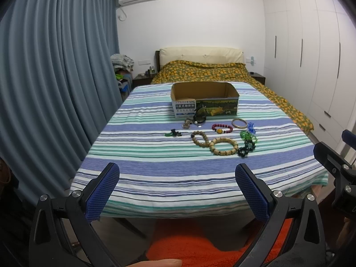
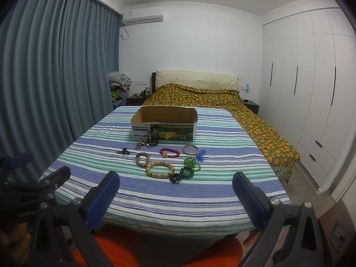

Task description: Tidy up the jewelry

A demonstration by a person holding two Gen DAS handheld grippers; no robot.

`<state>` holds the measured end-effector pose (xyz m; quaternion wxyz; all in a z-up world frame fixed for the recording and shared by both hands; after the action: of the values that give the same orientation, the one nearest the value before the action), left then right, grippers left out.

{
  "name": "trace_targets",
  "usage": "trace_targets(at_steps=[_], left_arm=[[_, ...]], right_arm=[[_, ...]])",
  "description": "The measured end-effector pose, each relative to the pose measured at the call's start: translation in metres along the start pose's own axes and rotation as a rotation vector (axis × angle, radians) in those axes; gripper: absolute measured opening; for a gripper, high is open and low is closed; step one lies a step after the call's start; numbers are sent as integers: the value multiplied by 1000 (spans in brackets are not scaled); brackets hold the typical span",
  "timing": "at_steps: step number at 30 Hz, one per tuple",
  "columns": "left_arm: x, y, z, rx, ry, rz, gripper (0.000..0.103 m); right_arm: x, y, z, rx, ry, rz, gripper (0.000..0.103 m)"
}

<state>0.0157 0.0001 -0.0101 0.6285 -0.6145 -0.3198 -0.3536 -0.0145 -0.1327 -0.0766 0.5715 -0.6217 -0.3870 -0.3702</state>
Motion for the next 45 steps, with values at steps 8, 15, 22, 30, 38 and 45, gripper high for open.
trace_targets(at_steps=[8, 15, 22, 30, 38, 45], left_arm=[[0, 0, 0, 0, 0, 1, 103], [0, 0, 0, 0, 1, 1, 103], [0, 0, 0, 0, 0, 2, 103], [1, 0, 0, 0, 0, 3, 103], [-4, -1, -2, -3, -4, 7, 103], [-9, -1, -4, -7, -5, 7, 103]], right_arm=[[0, -1, 0, 0, 0, 1, 103], [0, -1, 0, 0, 0, 1, 103], [1, -1, 1, 0, 0, 1, 103], [1, -1, 1, 0, 0, 2, 103], [1, -1, 1, 0, -1, 2, 103], [1, -2, 1, 0, -2, 2, 103]])
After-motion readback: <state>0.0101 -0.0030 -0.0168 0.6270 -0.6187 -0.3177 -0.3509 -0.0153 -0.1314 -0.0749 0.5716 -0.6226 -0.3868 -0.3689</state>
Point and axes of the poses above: each gripper's, at about its wrist camera, not at the fingertips, and y roughly the way its jaws point, z to its left, x to its top, the point moved 2 cm from there along y, roughly the way its jaws point, and after that the axes turned 1 degree about -y, right-handed, at the moved point
